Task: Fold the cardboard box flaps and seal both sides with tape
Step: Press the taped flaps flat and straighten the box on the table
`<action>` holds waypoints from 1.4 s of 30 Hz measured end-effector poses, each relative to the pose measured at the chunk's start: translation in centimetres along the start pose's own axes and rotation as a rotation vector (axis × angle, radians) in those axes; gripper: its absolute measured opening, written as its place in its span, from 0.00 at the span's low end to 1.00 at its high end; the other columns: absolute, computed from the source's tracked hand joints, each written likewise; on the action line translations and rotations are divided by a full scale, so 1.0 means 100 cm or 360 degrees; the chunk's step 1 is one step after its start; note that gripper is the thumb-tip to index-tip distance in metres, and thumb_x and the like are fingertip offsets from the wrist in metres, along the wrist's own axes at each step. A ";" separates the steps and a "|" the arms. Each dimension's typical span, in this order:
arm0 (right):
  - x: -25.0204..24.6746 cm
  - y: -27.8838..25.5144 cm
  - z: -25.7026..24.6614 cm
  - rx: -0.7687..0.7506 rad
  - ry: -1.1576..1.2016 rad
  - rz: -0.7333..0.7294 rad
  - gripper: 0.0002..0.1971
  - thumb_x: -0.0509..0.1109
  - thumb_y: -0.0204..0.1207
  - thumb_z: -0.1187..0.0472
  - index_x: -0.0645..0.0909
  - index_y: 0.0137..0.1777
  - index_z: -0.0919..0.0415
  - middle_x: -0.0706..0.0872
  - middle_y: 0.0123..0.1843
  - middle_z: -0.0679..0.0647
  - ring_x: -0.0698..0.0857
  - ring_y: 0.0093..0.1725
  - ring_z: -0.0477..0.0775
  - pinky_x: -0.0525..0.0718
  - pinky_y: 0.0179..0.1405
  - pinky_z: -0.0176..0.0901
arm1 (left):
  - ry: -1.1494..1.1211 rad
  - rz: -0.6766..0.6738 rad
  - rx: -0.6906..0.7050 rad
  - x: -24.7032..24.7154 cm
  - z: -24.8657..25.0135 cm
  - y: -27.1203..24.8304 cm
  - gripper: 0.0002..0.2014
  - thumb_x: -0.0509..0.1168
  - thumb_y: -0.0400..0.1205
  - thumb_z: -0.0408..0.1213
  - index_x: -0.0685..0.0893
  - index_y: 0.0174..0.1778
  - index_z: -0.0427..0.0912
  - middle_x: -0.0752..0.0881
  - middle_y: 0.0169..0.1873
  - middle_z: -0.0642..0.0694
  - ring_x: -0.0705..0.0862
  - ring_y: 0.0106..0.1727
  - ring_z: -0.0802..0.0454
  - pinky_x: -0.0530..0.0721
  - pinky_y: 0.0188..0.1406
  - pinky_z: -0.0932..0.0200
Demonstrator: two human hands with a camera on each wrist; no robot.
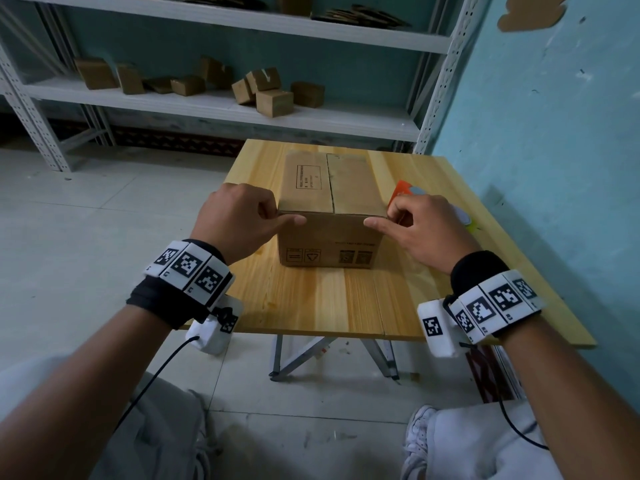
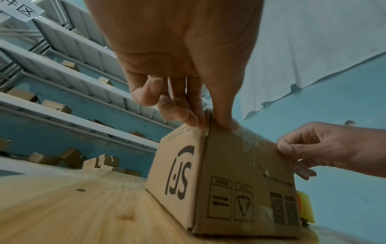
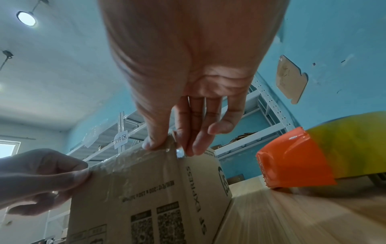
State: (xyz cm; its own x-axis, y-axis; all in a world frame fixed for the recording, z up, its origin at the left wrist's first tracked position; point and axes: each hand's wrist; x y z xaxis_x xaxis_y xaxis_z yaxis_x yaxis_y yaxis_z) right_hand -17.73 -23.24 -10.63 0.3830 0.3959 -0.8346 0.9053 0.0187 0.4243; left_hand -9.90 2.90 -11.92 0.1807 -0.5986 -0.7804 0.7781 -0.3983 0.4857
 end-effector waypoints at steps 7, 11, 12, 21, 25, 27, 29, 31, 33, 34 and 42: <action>0.002 0.001 0.005 -0.0028 -0.0053 -0.0029 0.16 0.69 0.80 0.48 0.82 0.40 0.60 0.80 0.34 0.47 0.77 0.35 0.41 0.70 0.35 0.29 | 0.0076 -0.0003 0.0006 0.001 -0.003 0.001 0.19 0.66 0.77 0.58 0.84 0.36 0.44 0.81 0.29 0.55 0.78 0.30 0.59 0.72 0.27 0.62; 0.004 0.003 0.008 -0.0046 -0.0058 -0.0018 0.13 0.69 0.81 0.51 0.83 0.42 0.60 0.83 0.38 0.49 0.80 0.38 0.45 0.73 0.38 0.33 | 0.0142 -0.0008 0.0019 0.001 -0.005 0.002 0.16 0.65 0.80 0.54 0.86 0.42 0.45 0.81 0.32 0.57 0.79 0.34 0.57 0.72 0.29 0.62; 0.004 0.003 0.008 -0.0048 -0.0060 -0.0018 0.12 0.69 0.81 0.52 0.83 0.42 0.60 0.83 0.39 0.49 0.80 0.39 0.46 0.74 0.39 0.35 | 0.0153 -0.0012 0.0029 0.001 -0.005 0.002 0.15 0.65 0.80 0.53 0.87 0.42 0.45 0.81 0.33 0.57 0.79 0.35 0.56 0.72 0.29 0.62; 0.005 0.004 0.009 -0.0049 -0.0077 0.0011 0.12 0.70 0.80 0.52 0.83 0.39 0.59 0.84 0.39 0.49 0.80 0.39 0.46 0.74 0.41 0.37 | 0.0153 -0.0024 0.0012 -0.004 -0.002 0.001 0.11 0.65 0.81 0.49 0.86 0.43 0.46 0.84 0.34 0.54 0.80 0.36 0.55 0.71 0.29 0.63; 0.004 0.005 0.010 -0.0037 -0.0087 0.0020 0.11 0.70 0.80 0.51 0.81 0.38 0.54 0.82 0.37 0.45 0.78 0.37 0.39 0.71 0.37 0.29 | 0.0137 -0.0036 0.0026 -0.004 -0.001 0.001 0.09 0.65 0.81 0.46 0.86 0.43 0.46 0.83 0.35 0.54 0.79 0.35 0.57 0.70 0.29 0.66; 0.005 0.005 0.010 -0.0036 -0.0099 0.0022 0.11 0.70 0.80 0.51 0.81 0.38 0.54 0.82 0.37 0.45 0.78 0.36 0.39 0.71 0.37 0.29 | 0.0129 -0.0038 0.0025 -0.004 0.000 0.000 0.09 0.65 0.81 0.45 0.86 0.43 0.45 0.83 0.35 0.54 0.79 0.35 0.57 0.69 0.29 0.66; 0.005 0.004 0.009 -0.0039 -0.0103 0.0026 0.11 0.70 0.80 0.51 0.82 0.39 0.56 0.82 0.37 0.45 0.79 0.37 0.41 0.72 0.38 0.32 | 0.0104 -0.0041 0.0014 -0.004 0.000 0.000 0.09 0.65 0.82 0.45 0.86 0.44 0.45 0.83 0.34 0.55 0.80 0.36 0.56 0.69 0.29 0.66; 0.005 0.004 0.010 -0.0039 -0.0088 0.0023 0.10 0.71 0.80 0.53 0.83 0.40 0.58 0.82 0.37 0.45 0.79 0.38 0.42 0.73 0.39 0.34 | 0.0075 -0.0049 -0.0010 -0.004 -0.002 0.001 0.08 0.65 0.82 0.45 0.87 0.43 0.46 0.81 0.32 0.58 0.79 0.35 0.57 0.70 0.29 0.66; 0.005 0.004 0.010 -0.0037 -0.0067 0.0009 0.09 0.70 0.80 0.55 0.83 0.41 0.58 0.81 0.37 0.43 0.78 0.38 0.40 0.73 0.39 0.32 | 0.0044 -0.0071 -0.0043 -0.004 -0.002 0.002 0.08 0.65 0.82 0.44 0.86 0.42 0.47 0.80 0.31 0.61 0.78 0.35 0.59 0.70 0.30 0.66; 0.005 0.004 0.010 -0.0040 -0.0069 0.0009 0.08 0.70 0.80 0.55 0.83 0.41 0.57 0.81 0.37 0.43 0.78 0.38 0.40 0.73 0.40 0.33 | 0.0028 -0.0084 -0.0054 -0.004 -0.002 0.002 0.08 0.65 0.82 0.44 0.86 0.42 0.47 0.80 0.30 0.62 0.79 0.35 0.60 0.70 0.30 0.66; -0.001 0.003 0.008 -0.0016 -0.0089 -0.0020 0.12 0.69 0.80 0.51 0.85 0.39 0.56 0.82 0.34 0.42 0.78 0.33 0.39 0.70 0.34 0.29 | -0.0043 -0.0173 -0.0123 -0.010 -0.002 0.002 0.11 0.64 0.82 0.48 0.87 0.39 0.48 0.85 0.31 0.58 0.82 0.36 0.56 0.75 0.32 0.63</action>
State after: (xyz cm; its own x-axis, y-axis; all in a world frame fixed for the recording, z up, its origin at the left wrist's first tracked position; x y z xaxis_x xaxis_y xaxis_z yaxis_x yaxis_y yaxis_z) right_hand -17.38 -24.02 -10.71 0.3813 0.3439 -0.8581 0.9084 0.0329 0.4169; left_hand -9.81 3.57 -11.11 0.0774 -0.5736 -0.8155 0.8363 -0.4079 0.3663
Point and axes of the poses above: each hand's wrist, its own y-axis towards the middle knuckle, its own x-axis out of the palm, z = x × y
